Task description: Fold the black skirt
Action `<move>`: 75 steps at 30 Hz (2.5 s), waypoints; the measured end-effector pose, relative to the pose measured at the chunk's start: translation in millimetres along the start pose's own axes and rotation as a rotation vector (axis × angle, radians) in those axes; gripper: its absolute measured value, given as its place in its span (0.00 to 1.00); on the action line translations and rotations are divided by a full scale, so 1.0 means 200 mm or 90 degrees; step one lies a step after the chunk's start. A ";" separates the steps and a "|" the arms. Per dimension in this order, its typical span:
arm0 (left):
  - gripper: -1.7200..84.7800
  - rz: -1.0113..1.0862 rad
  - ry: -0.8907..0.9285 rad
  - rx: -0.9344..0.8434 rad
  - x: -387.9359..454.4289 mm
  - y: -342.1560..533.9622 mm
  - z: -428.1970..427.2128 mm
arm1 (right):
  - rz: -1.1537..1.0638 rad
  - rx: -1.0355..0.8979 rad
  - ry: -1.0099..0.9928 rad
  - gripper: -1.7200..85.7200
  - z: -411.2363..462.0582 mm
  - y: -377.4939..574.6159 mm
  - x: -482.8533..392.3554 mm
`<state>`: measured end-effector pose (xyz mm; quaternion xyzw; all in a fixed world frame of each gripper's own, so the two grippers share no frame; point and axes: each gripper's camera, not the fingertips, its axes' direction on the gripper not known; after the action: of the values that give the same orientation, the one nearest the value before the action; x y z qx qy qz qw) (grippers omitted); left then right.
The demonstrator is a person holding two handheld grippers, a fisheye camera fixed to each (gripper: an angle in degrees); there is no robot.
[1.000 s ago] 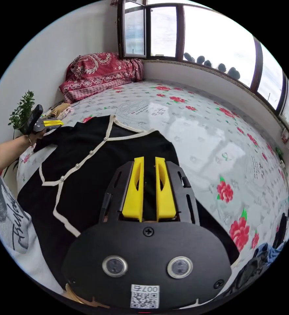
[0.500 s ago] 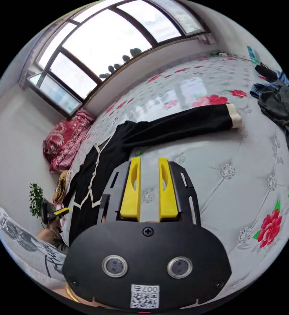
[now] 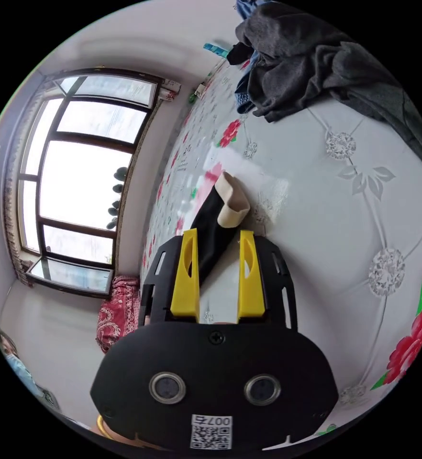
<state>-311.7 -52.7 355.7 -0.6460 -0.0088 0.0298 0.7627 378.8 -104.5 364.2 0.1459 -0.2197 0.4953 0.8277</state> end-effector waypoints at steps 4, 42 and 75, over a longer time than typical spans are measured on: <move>0.01 -0.019 0.008 -0.006 0.04 -0.03 0.00 | 0.040 0.023 -0.024 0.09 0.05 -0.07 0.06; 0.01 -0.188 0.033 0.009 -0.32 0.27 -0.17 | -1.050 -0.560 0.060 0.03 1.69 2.56 -0.93; 0.15 -0.543 0.429 0.086 -1.44 0.32 -0.09 | -1.148 -0.591 -0.174 0.06 1.45 2.54 -0.52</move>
<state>-599.5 -75.5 297.4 -0.5084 -0.0235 -0.4902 0.7076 -177.2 -79.3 572.0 -0.0228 -0.2910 -0.4664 0.8350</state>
